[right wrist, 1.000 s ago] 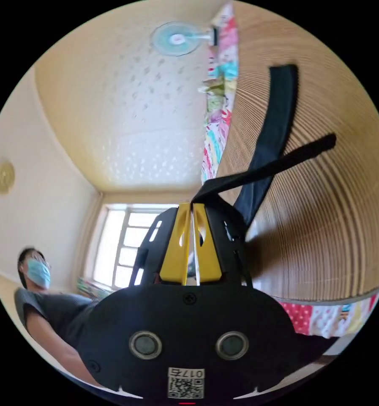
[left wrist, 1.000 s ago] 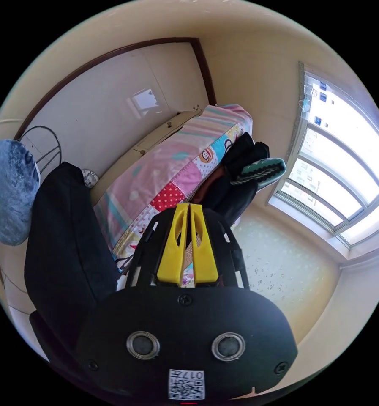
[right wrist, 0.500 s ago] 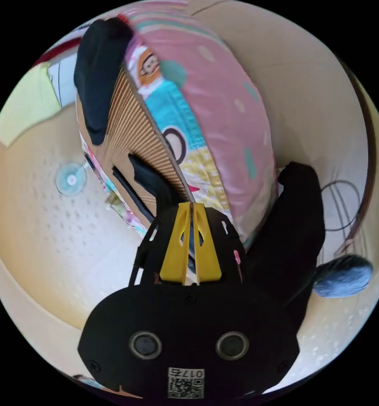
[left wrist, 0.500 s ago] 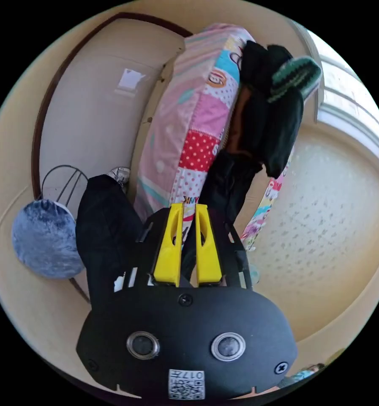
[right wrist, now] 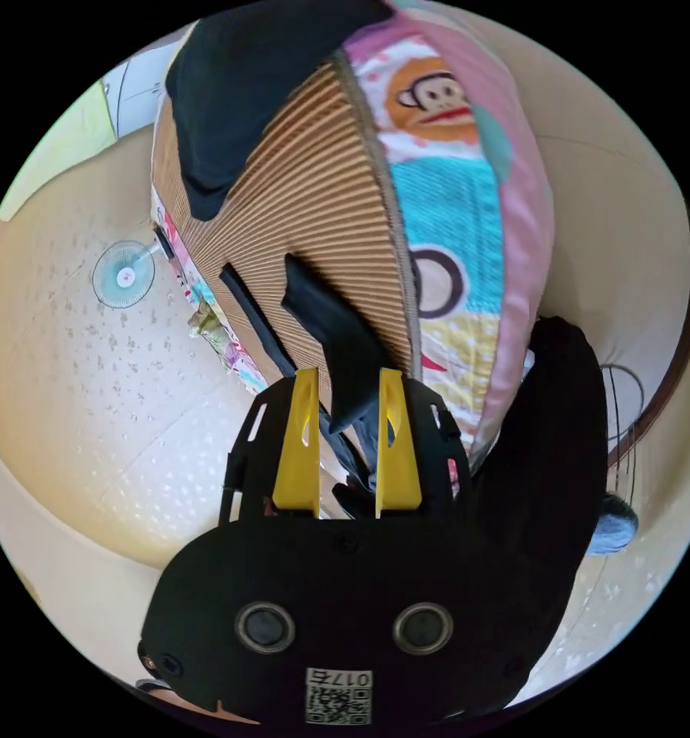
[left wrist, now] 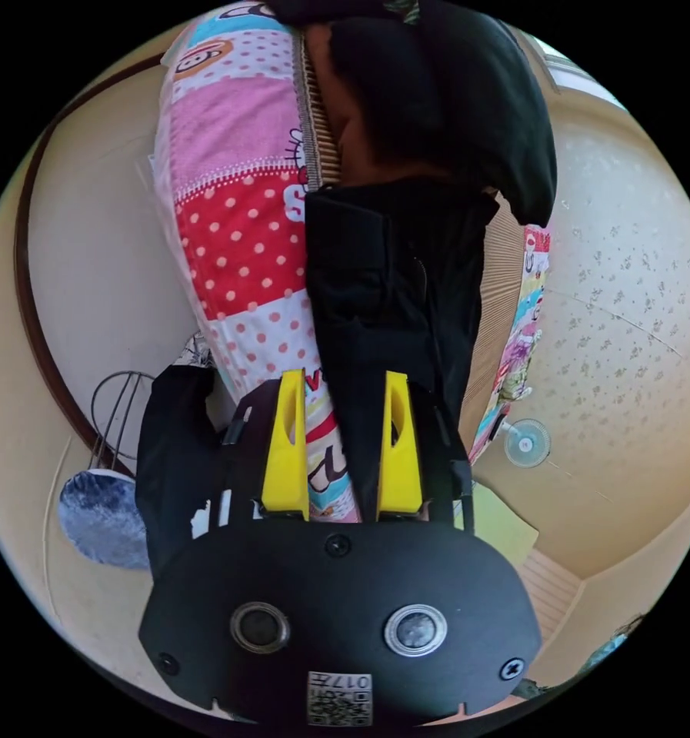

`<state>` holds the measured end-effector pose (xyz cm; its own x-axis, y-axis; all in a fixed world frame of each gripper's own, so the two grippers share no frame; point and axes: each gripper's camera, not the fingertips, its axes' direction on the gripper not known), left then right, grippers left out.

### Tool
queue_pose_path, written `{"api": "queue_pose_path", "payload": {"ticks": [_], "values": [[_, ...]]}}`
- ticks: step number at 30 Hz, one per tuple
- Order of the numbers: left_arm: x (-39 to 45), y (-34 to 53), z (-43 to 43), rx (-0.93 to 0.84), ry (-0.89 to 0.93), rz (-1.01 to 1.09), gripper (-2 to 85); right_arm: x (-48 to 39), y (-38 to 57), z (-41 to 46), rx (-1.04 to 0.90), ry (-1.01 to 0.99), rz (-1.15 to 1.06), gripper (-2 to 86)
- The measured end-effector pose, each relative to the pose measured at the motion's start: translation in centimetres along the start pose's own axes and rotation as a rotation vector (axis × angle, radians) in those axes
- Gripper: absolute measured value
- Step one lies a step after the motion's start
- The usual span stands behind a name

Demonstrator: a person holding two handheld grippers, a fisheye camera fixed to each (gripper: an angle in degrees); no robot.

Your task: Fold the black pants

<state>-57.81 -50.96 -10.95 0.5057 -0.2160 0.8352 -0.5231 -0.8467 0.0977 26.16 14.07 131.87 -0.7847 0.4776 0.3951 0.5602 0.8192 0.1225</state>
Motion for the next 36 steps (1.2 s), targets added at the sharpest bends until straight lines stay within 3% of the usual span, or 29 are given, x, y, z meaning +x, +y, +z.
{"api": "queue_pose_path", "payload": {"ticks": [5,8,14,16,19,22,28,32,36], "values": [[0.5,-0.1,5.0,-0.025,0.036,0.003,12.8,-2.9,-4.0,2.4,-0.01,0.066,-0.062,12.0],[0.5,1.2,6.0,0.049,-0.015,-0.021,8.6,-4.1,-6.4,4.3,-0.019,0.141,-0.105,12.5],[-0.5,3.4,6.5,0.074,0.194,-0.011,4.2,-5.0,-10.1,11.0,-0.147,0.333,-0.201,12.1],[0.1,4.8,6.0,0.081,0.282,0.017,4.0,-5.3,-10.6,14.2,-0.227,0.464,-0.268,9.2],[1.7,6.5,5.0,0.059,0.258,0.089,4.0,-5.1,-11.1,16.4,-0.284,0.615,-0.329,3.5],[3.2,8.2,3.6,0.043,0.19,0.153,3.9,-5.0,-11.9,16.6,-0.357,0.503,-0.383,1.4],[8.0,10.9,1.8,0.047,0.116,0.255,3.9,-8.9,-12.9,12.9,-0.216,0.222,-0.477,0.4],[14.7,10.4,2.7,0.039,0.067,0.373,4.0,-14.5,-13.1,16.3,-0.195,0.286,-0.593,0.3],[23.2,5.6,7.4,0.027,-0.039,0.413,4.3,-23.1,-14.7,27.1,-0.197,0.407,-0.691,0.5]]}}
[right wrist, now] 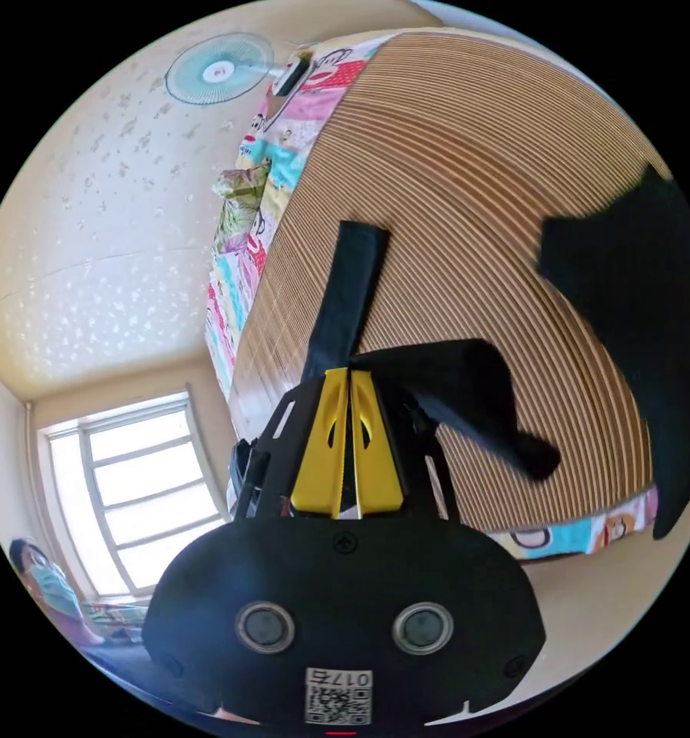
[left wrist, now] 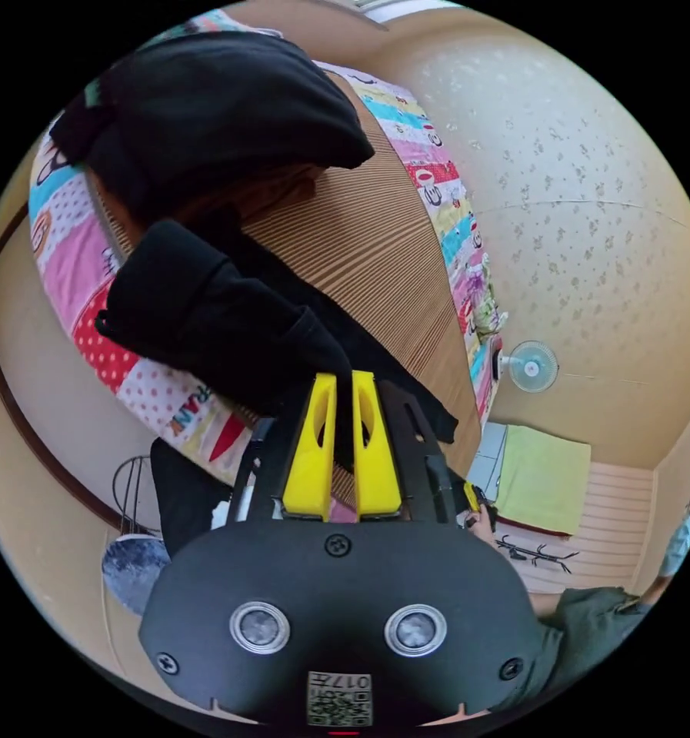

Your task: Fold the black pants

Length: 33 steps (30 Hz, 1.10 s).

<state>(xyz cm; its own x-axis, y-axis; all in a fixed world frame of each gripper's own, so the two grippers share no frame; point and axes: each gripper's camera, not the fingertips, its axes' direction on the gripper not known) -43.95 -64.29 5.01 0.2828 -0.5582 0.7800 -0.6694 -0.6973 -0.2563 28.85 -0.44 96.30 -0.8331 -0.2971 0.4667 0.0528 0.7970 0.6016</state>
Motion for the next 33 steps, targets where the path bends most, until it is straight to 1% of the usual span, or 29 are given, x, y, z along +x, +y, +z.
{"api": "queue_pose_path", "payload": {"ticks": [2,4,5,7,8,9,10,11,12,13,14,16,17,18,19,21,24,26,29,30,31,32,33], "values": [[1.4,-4.0,2.6,0.007,-0.004,-0.024,4.9,-3.4,-4.7,3.8,0.006,0.025,-0.001,0.8],[1.9,-8.3,5.8,0.077,0.001,-0.127,7.2,-7.9,-10.2,8.8,0.037,0.111,0.0,1.8],[1.8,-9.0,6.5,0.099,-0.003,-0.159,7.7,-8.9,-11.3,9.9,0.042,0.145,-0.001,2.1],[1.8,-10.5,9.4,0.132,-0.049,-0.264,8.6,-12.5,-14.3,14.8,0.003,0.327,-0.015,3.4],[2.0,-10.7,10.2,0.133,-0.071,-0.282,8.6,-13.3,-14.7,16.3,-0.022,0.379,-0.03,3.0],[3.0,-10.9,11.8,0.124,-0.098,-0.274,8.7,-14.9,-15.1,19.4,-0.081,0.458,-0.085,2.1],[4.3,-11.2,13.8,0.091,-0.1,-0.221,8.6,-16.2,-15.2,22.5,-0.149,0.514,-0.162,1.6],[5.0,-11.3,14.9,0.063,-0.098,-0.185,8.6,-16.7,-15.0,24.0,-0.181,0.54,-0.201,1.4],[6.3,-11.2,17.1,-0.002,-0.104,-0.109,8.6,-17.3,-14.2,26.7,-0.234,0.601,-0.283,1.1],[7.5,-10.7,19.1,-0.061,-0.133,-0.038,8.5,-17.1,-13.0,29.1,-0.27,0.685,-0.348,0.9],[8.0,-10.3,19.9,-0.086,-0.154,-0.008,8.4,-16.6,-12.2,30.2,-0.285,0.736,-0.368,0.8],[8.7,-8.5,22.9,-0.194,-0.238,0.078,7.5,-12.5,-9.0,33.7,-0.389,0.932,-0.401,0.6],[8.6,-8.0,23.5,-0.223,-0.25,0.092,6.1,-11.8,-8.0,34.0,-0.371,0.933,-0.447,0.6],[8.3,-7.0,24.2,-0.263,-0.261,0.127,3.3,-11.1,-5.6,33.1,-0.29,0.911,-0.542,0.6],[8.0,-6.1,24.1,-0.274,-0.267,0.163,2.0,-10.0,-3.9,32.5,-0.272,0.925,-0.574,0.5],[7.3,-5.0,23.4,-0.28,-0.243,0.189,0.8,-8.1,-1.7,31.7,-0.307,0.96,-0.58,0.5],[5.6,-3.6,22.3,-0.325,-0.178,0.177,0.7,-5.0,2.0,30.0,-0.384,1.024,-0.595,0.4],[4.9,-2.9,21.1,-0.318,-0.175,0.154,1.5,-3.2,3.9,28.9,-0.417,1.059,-0.564,0.4],[3.2,-2.0,18.3,-0.267,-0.153,0.077,6.2,-0.6,5.6,26.7,-0.452,1.083,-0.38,0.4],[2.1,-1.9,17.2,-0.246,-0.138,0.025,7.3,0.2,5.9,25.6,-0.456,1.067,-0.283,0.4],[1.0,-2.0,16.0,-0.222,-0.117,-0.02,8.3,0.9,6.3,24.4,-0.45,1.03,-0.189,0.4],[0.4,-2.2,15.4,-0.207,-0.107,-0.04,8.8,1.2,6.6,23.8,-0.448,1.005,-0.143,0.5],[-0.7,-2.6,14.1,-0.175,-0.092,-0.077,9.9,1.8,7.1,22.4,-0.43,0.936,-0.061,0.4]]}}
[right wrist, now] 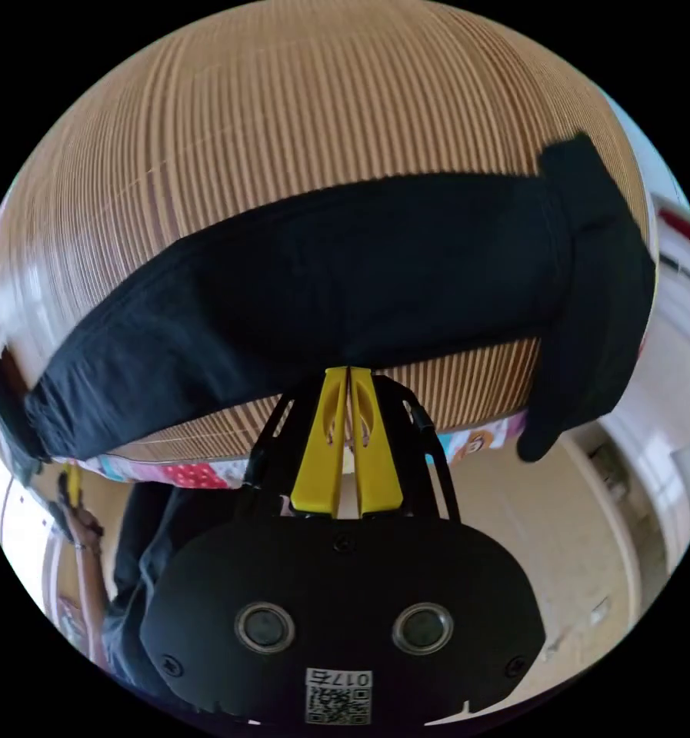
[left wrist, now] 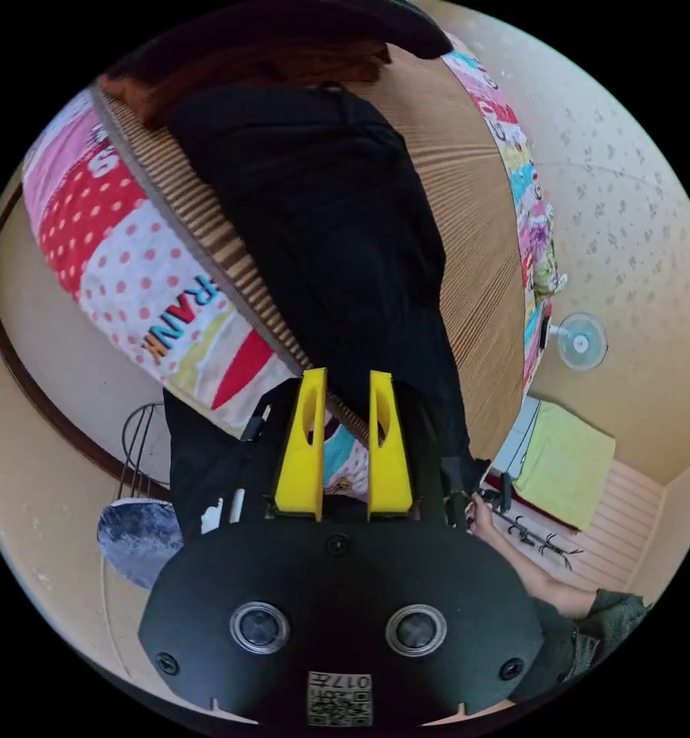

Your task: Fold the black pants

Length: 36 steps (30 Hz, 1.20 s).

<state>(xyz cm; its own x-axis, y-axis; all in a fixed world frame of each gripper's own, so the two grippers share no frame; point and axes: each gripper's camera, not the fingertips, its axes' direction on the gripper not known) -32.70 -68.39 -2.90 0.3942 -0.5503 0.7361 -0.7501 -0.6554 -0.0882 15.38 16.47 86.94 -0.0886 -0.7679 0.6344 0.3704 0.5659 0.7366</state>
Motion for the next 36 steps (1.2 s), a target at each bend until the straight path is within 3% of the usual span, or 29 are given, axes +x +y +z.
{"api": "queue_pose_path", "payload": {"ticks": [4,10,14,18,22,25,31,36], "values": [[-3.5,-3.4,-4.1,0.095,0.044,-0.092,14.3,4.1,5.4,-0.7,0.078,-0.365,0.17,0.4],[-6.6,-10.3,-7.9,0.18,0.098,-0.13,16.7,7.2,16.1,0.9,0.156,-0.656,0.463,0.3],[-8.3,-14.1,-5.2,0.053,0.165,-0.136,13.7,6.9,22.7,2.6,0.166,-0.772,0.604,0.3],[-9.9,-15.1,-3.9,0.044,0.294,-0.136,7.0,4.7,29.7,3.6,0.225,-0.93,0.725,0.3],[-8.1,-16.8,-4.2,-0.068,0.581,0.09,5.2,1.7,35.1,4.6,0.266,-1.059,0.819,0.3],[-4.4,-18.0,-7.4,-0.098,0.501,0.273,5.1,-0.7,37.8,5.4,0.273,-1.153,0.872,0.3],[1.8,-19.1,-16.2,0.055,0.39,0.621,5.1,-3.9,41.0,5.5,0.313,-1.376,0.909,0.2],[9.8,-15.4,-14.8,-0.004,0.324,0.87,5.6,-3.3,42.6,4.1,0.39,-1.498,0.916,0.2]]}}
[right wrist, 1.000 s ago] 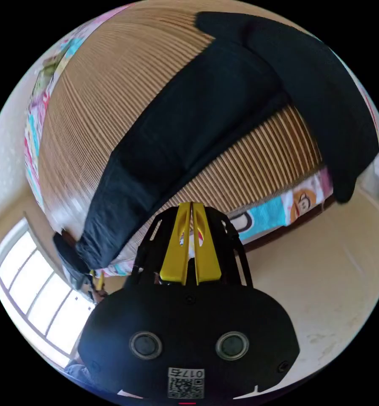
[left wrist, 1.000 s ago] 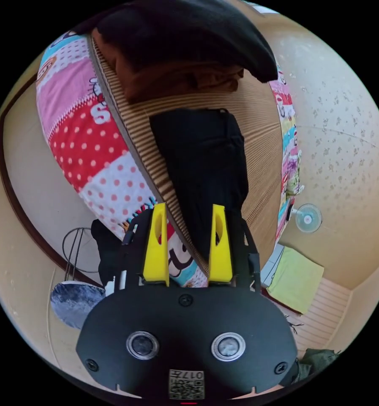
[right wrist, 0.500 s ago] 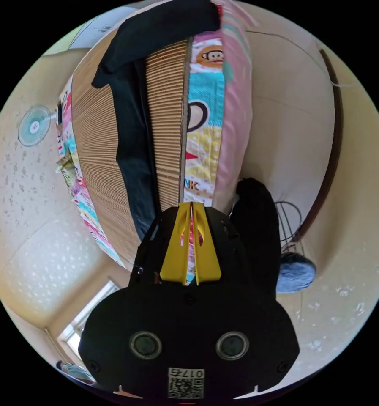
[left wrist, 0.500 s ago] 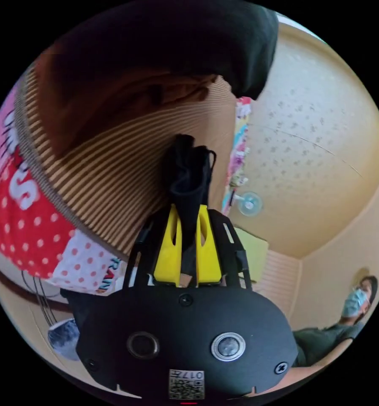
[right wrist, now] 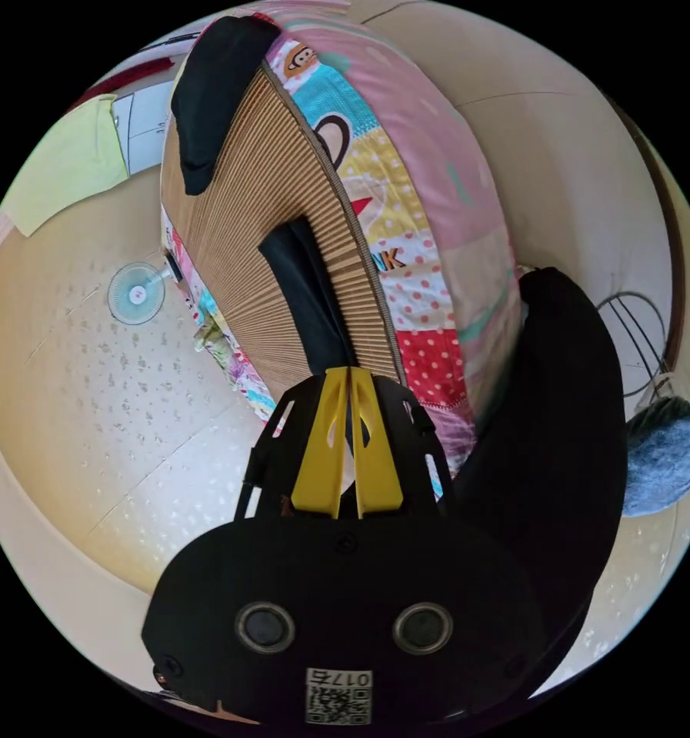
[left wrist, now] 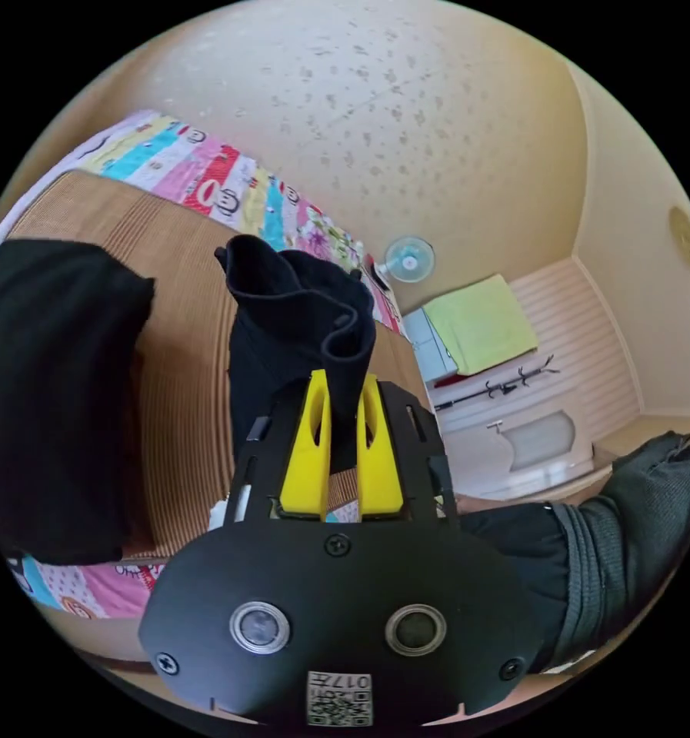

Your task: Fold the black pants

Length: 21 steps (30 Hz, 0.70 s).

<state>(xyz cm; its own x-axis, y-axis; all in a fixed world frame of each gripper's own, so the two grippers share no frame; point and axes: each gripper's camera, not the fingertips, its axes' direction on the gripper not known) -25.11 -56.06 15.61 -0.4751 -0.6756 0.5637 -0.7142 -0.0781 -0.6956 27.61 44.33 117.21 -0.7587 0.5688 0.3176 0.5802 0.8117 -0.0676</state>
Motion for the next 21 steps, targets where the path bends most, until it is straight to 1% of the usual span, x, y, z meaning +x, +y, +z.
{"api": "queue_pose_path", "payload": {"ticks": [3,4,5,6,7,8,11,12,14,16,17,19,21], "values": [[5.0,0.0,7.4,-0.083,0.075,0.085,7.8,-1.0,0.5,-0.9,-0.012,0.009,-0.017,0.3],[6.6,0.4,11.1,-0.128,0.158,0.114,9.9,-1.3,0.8,-1.3,-0.017,0.015,-0.02,0.3],[7.1,0.7,13.3,-0.169,0.204,0.114,11.0,-1.5,0.9,-1.4,-0.019,0.015,-0.02,0.2],[7.8,1.2,17.6,-0.283,0.287,0.105,11.7,-1.6,1.2,-1.8,-0.026,0.006,-0.018,0.2],[8.0,2.0,21.1,-0.385,0.327,0.099,11.4,-1.8,1.5,-2.2,-0.029,-0.013,-0.013,0.2],[8.0,2.5,22.3,-0.41,0.334,0.102,10.7,-1.8,1.6,-2.4,-0.029,-0.025,-0.011,0.2],[5.6,4.7,24.0,-0.379,0.254,0.055,9.7,-1.9,2.3,-4.0,-0.019,-0.088,-0.002,0.3],[3.7,5.3,23.9,-0.364,0.208,0.004,10.1,-1.8,2.4,-4.9,-0.016,-0.11,-0.003,0.3],[0.1,6.2,23.3,-0.333,0.094,-0.091,12.0,-1.7,2.5,-6.2,-0.016,-0.126,-0.013,0.3],[-5.2,7.2,22.2,-0.298,-0.088,-0.208,14.8,-1.3,2.7,-8.2,-0.022,-0.122,-0.029,0.2],[-6.6,7.5,22.0,-0.292,-0.125,-0.234,15.4,-1.1,2.8,-8.7,-0.022,-0.116,-0.03,0.2],[-12.1,8.7,22.4,-0.312,-0.204,-0.311,16.8,-0.3,3.4,-10.8,-0.014,-0.092,-0.02,0.2],[-15.8,10.0,23.7,-0.374,-0.213,-0.363,17.6,0.4,3.8,-12.4,-0.003,-0.094,-0.003,0.3]]}}
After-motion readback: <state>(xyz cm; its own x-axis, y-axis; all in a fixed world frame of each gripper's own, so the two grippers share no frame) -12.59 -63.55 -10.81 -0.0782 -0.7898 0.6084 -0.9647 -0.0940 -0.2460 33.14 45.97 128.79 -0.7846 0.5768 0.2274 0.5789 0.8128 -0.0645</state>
